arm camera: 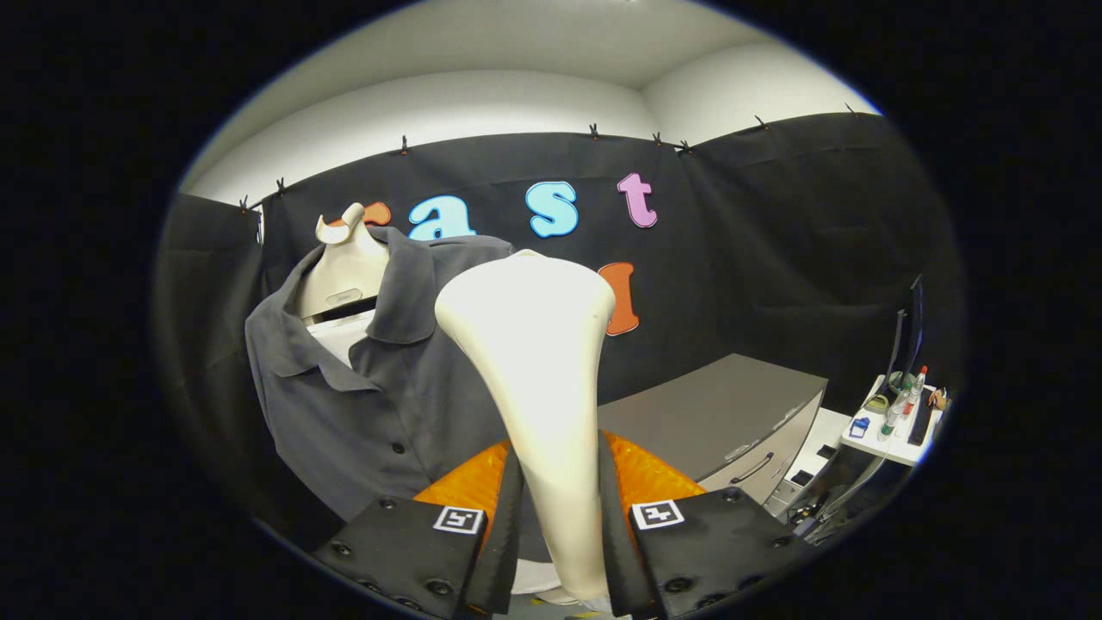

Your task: Iron the clothes twice with a garment steamer, once on the left side and once on the right side.

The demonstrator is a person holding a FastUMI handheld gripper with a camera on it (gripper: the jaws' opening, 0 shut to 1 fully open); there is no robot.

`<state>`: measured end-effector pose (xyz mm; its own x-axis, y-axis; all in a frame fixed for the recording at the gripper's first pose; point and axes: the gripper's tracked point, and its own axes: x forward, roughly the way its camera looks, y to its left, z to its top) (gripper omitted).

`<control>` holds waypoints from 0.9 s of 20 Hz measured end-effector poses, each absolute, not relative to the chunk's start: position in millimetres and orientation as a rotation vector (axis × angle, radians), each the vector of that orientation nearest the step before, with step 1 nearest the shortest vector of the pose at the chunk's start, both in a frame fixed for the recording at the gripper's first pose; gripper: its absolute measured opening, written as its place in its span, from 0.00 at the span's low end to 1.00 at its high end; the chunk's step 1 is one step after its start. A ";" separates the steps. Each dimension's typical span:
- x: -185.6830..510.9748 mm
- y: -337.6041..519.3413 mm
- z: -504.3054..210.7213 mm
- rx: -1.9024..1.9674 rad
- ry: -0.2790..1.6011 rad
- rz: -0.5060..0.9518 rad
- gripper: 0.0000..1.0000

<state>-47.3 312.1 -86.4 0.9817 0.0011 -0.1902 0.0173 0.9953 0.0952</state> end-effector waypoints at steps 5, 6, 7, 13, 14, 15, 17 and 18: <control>-47.3 338.0 -99.7 0.089 0.206 -0.001 0.49; -42.8 343.4 -102.3 0.088 0.212 0.003 0.49; -39.1 348.1 -106.2 0.086 0.218 0.007 0.49; -16.2 373.0 -131.1 0.060 0.275 0.025 0.49; -12.5 376.6 -135.6 0.053 0.286 0.028 0.49; -8.9 379.2 -139.0 0.048 0.294 0.032 0.49; -2.2 382.5 -147.0 0.043 0.313 0.034 0.49; 0.2 383.6 -151.8 0.039 0.322 0.038 0.49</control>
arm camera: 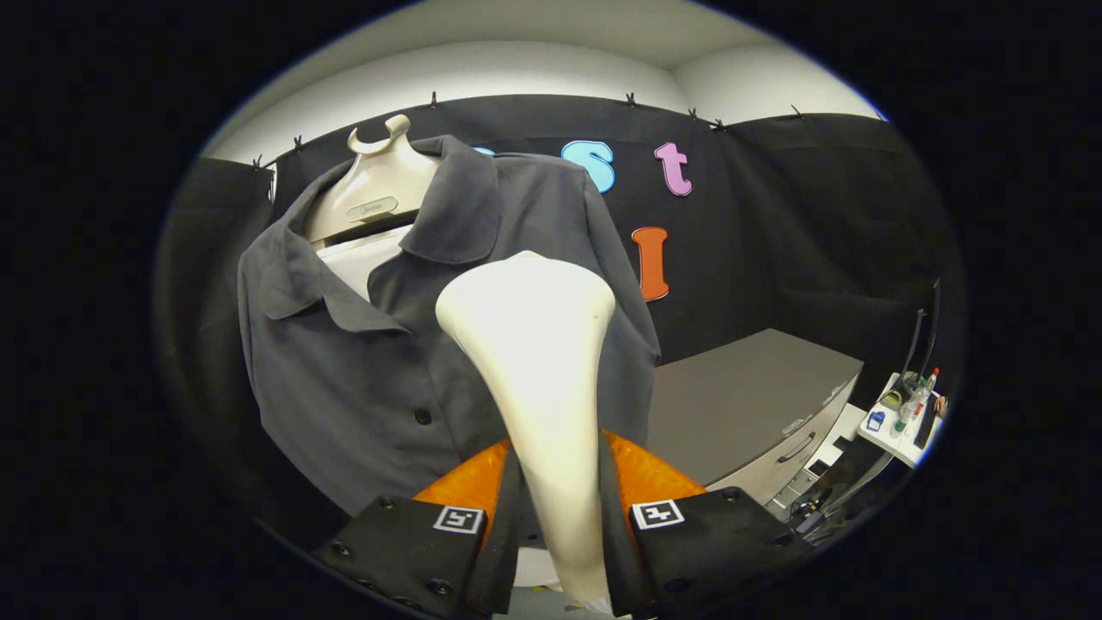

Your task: Iron the clothes twice with a garment steamer, once on the left side and once on the right side.

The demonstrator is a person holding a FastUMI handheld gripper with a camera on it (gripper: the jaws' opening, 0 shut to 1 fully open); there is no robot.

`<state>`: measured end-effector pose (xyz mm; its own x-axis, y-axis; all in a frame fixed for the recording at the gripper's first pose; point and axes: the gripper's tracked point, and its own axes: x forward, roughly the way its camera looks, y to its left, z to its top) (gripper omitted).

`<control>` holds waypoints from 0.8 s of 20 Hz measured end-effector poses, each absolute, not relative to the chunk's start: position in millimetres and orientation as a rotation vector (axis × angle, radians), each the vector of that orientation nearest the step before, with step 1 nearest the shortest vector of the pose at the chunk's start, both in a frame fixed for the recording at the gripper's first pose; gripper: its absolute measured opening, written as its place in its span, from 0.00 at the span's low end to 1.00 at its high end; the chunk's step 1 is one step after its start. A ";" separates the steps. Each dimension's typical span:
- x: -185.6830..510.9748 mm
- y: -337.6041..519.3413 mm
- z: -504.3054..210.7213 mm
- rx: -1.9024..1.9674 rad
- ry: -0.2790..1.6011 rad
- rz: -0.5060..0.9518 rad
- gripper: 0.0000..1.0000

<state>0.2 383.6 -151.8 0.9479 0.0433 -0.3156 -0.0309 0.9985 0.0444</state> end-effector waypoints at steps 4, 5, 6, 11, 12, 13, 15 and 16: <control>13.1 382.3 -179.2 0.037 0.384 0.030 0.49; 15.2 380.9 -187.3 0.039 0.403 0.026 0.49; 16.4 380.4 -194.5 0.043 0.422 0.022 0.49; 18.2 377.2 -223.5 0.049 0.490 0.013 0.49; 17.3 377.3 -227.8 0.050 0.501 0.013 0.49; 16.7 376.2 -233.2 0.049 0.514 0.013 0.49; 14.3 375.6 -244.1 0.050 0.539 0.008 0.49; 11.7 375.1 -250.4 0.048 0.553 0.005 0.49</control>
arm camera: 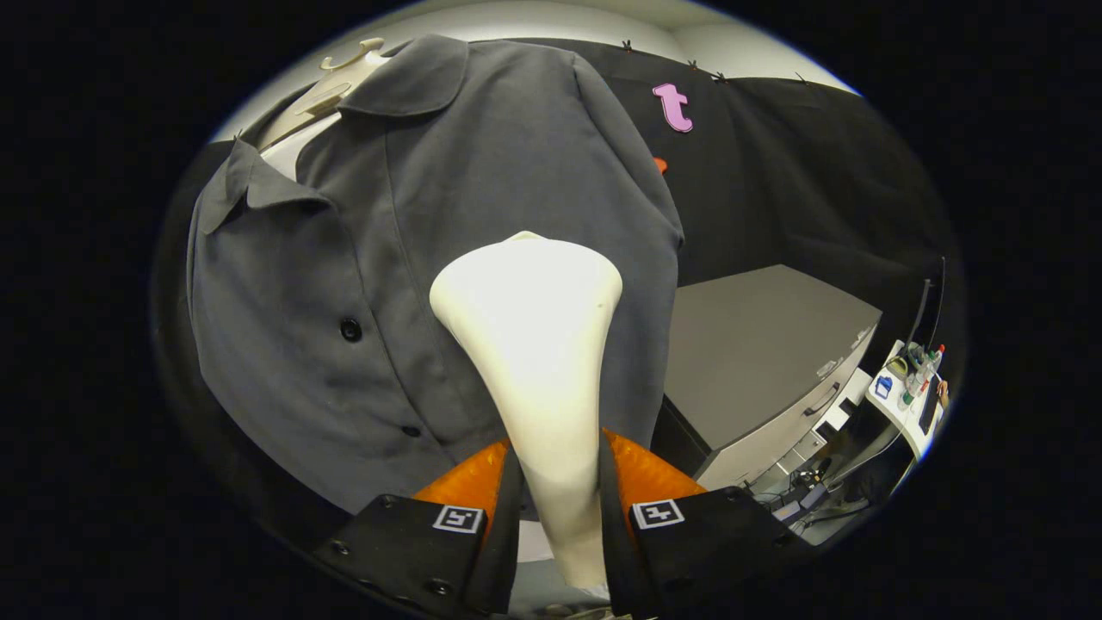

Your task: Iron the clothes twice with a garment steamer, once on the left side and once on the right side.

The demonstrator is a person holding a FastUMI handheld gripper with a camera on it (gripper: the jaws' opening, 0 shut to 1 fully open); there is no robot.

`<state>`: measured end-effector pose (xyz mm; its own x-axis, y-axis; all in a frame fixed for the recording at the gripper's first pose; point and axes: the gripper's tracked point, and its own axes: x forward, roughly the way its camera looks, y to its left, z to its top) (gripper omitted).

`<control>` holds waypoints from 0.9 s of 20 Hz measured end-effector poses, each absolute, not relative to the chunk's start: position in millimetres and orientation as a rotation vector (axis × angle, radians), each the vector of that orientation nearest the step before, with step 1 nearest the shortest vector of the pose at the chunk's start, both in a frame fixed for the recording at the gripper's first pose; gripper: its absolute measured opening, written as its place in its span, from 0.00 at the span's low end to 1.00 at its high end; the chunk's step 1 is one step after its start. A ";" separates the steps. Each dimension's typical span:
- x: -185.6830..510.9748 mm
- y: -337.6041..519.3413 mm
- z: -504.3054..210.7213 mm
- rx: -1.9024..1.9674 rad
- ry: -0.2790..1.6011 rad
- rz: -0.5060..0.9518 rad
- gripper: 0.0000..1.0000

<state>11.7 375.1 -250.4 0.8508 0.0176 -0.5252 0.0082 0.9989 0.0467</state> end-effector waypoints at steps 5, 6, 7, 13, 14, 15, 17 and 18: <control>-0.5 370.1 -280.4 0.043 0.619 -0.003 0.49; -3.2 369.9 -286.5 0.046 0.632 -0.006 0.49; -5.9 369.4 -292.9 0.047 0.647 -0.009 0.49; -17.5 358.9 -333.4 0.056 0.731 -0.030 0.49; -17.4 357.9 -339.7 0.056 0.744 -0.034 0.49; -19.0 355.7 -346.8 0.055 0.757 -0.035 0.49; -20.8 354.0 -360.2 0.057 0.781 -0.037 0.49; -21.6 353.4 -366.1 0.058 0.793 -0.037 0.49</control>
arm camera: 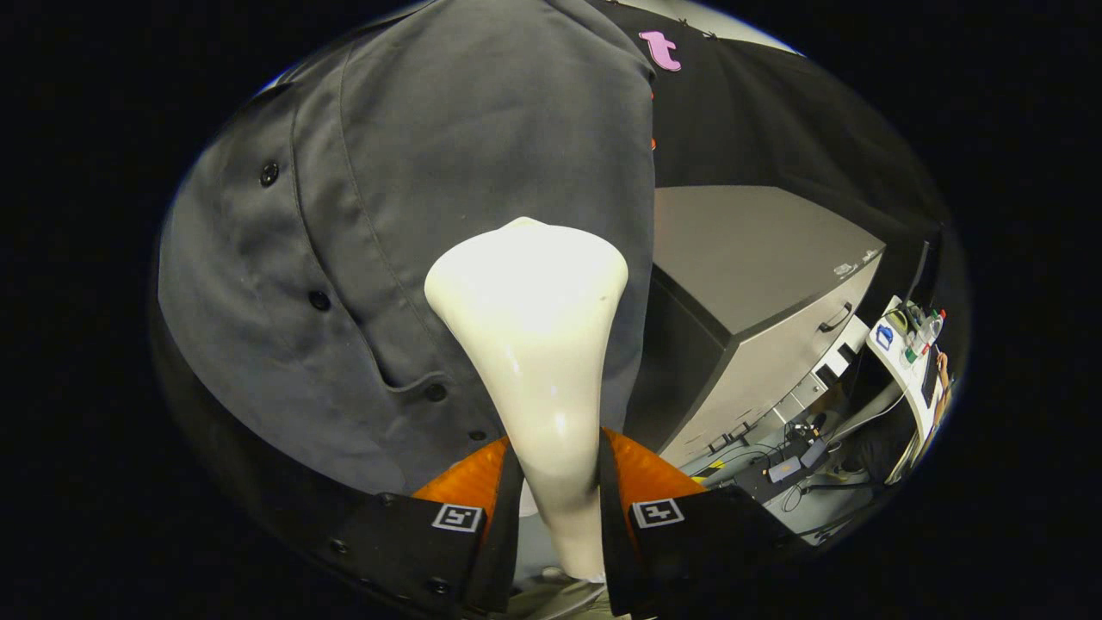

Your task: Iron the clothes twice with a garment steamer, once on the left side and once on the right side.

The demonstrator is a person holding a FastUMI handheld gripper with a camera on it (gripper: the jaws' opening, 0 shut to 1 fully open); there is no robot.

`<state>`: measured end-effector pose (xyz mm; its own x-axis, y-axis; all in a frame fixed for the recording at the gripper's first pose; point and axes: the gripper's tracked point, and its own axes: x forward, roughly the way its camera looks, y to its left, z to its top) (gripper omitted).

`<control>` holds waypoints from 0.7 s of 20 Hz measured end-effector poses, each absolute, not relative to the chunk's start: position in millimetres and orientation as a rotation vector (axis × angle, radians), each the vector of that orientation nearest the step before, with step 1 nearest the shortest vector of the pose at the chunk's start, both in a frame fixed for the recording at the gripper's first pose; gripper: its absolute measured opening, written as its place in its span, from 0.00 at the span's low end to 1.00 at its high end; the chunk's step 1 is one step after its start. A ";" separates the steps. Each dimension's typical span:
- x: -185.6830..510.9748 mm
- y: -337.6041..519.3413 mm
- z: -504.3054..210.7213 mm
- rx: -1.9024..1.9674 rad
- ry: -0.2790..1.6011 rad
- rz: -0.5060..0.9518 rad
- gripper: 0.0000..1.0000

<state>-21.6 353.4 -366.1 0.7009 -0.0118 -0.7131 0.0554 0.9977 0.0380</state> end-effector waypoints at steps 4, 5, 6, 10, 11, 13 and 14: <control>-28.7 348.8 -391.8 0.062 0.840 -0.042 0.49; -30.4 348.2 -397.7 0.064 0.853 -0.042 0.49; -33.0 347.3 -403.8 0.066 0.866 -0.044 0.49; -40.3 342.6 -427.7 0.067 0.910 -0.054 0.49; -41.8 341.5 -433.6 0.066 0.920 -0.055 0.49; -44.5 341.3 -441.9 0.064 0.937 -0.056 0.49; -45.7 341.5 -445.5 0.063 0.944 -0.057 0.49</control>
